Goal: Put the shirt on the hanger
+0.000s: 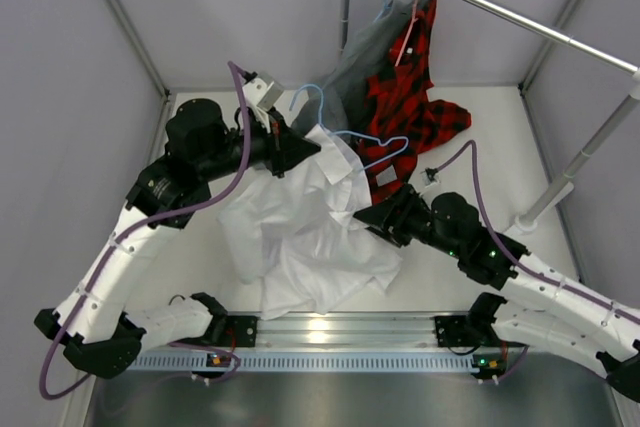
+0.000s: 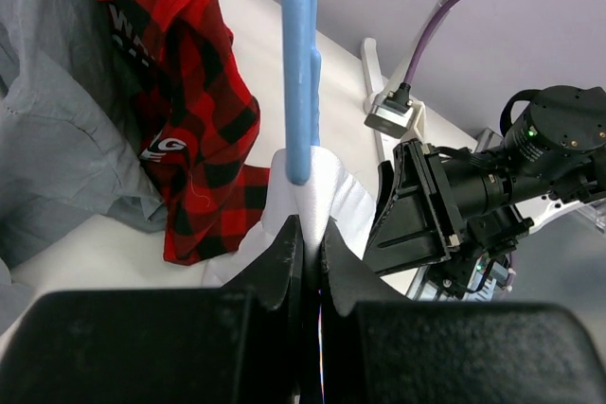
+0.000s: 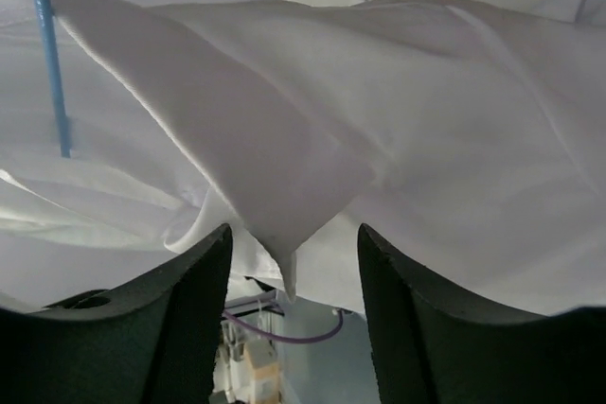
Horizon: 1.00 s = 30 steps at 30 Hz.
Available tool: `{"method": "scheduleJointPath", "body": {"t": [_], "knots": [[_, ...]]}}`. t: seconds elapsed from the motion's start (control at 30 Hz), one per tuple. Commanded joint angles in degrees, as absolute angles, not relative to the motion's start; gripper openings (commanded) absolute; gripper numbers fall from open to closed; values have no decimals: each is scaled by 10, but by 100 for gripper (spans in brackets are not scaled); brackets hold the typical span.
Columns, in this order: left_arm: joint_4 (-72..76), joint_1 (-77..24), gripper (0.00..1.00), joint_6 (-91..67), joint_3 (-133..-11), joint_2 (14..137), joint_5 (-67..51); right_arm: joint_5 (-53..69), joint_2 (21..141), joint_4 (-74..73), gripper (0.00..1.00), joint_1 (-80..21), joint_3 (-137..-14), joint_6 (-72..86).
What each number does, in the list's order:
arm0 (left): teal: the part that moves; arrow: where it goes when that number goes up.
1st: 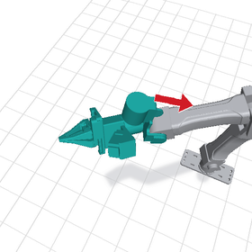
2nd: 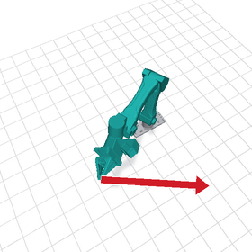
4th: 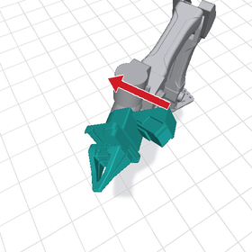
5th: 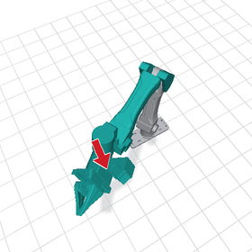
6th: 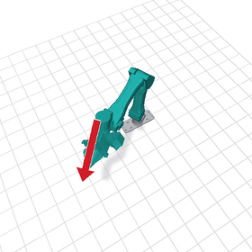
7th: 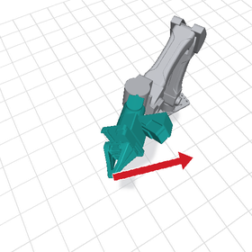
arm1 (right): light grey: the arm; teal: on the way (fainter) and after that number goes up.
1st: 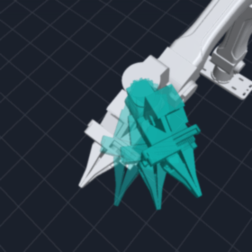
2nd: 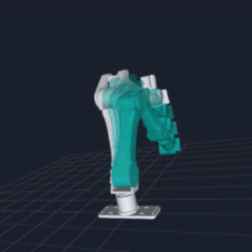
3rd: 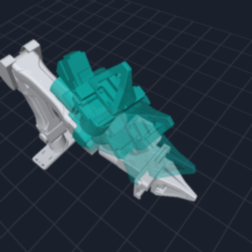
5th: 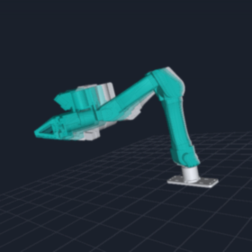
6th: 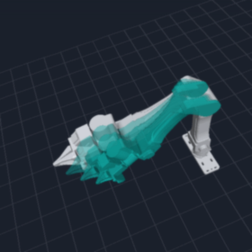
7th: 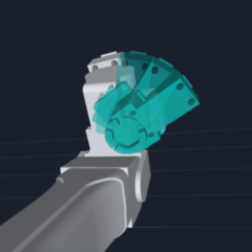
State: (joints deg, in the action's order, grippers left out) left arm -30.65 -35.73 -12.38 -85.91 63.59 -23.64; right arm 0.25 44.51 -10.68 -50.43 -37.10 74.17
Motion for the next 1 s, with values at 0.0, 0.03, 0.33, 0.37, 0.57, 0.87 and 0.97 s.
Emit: {"method": "scheduleJointPath", "body": {"t": [0.0, 0.03, 0.33, 0.37, 0.57, 0.87, 0.97], "knots": [[-249, -359, 0, -135, -853, 619, -238, -48, 450, -33, 50, -522, -367, 751], [-248, -359, 0, -136, -852, 618, -238, -52, 451, -26, 46, -521, -367, 751], [-250, -359, 0, -110, -844, 599, -228, -91, 420, -96, 0, -491, -391, 708], [-250, -359, 0, -103, -841, 589, -236, -76, 412, -126, 0, -445, -390, 701], [-186, -359, 0, -85, -769, 529, -359, 86, 402, -233, 0, -241, -433, 600], [-187, -359, 0, -49, -672, 457, -323, 142, 444, -381, 0, -140, -567, 456], [-207, -359, 0, -37, -664, 456, -323, 135, 465, -406, 0, -140, -595, 423]]}}
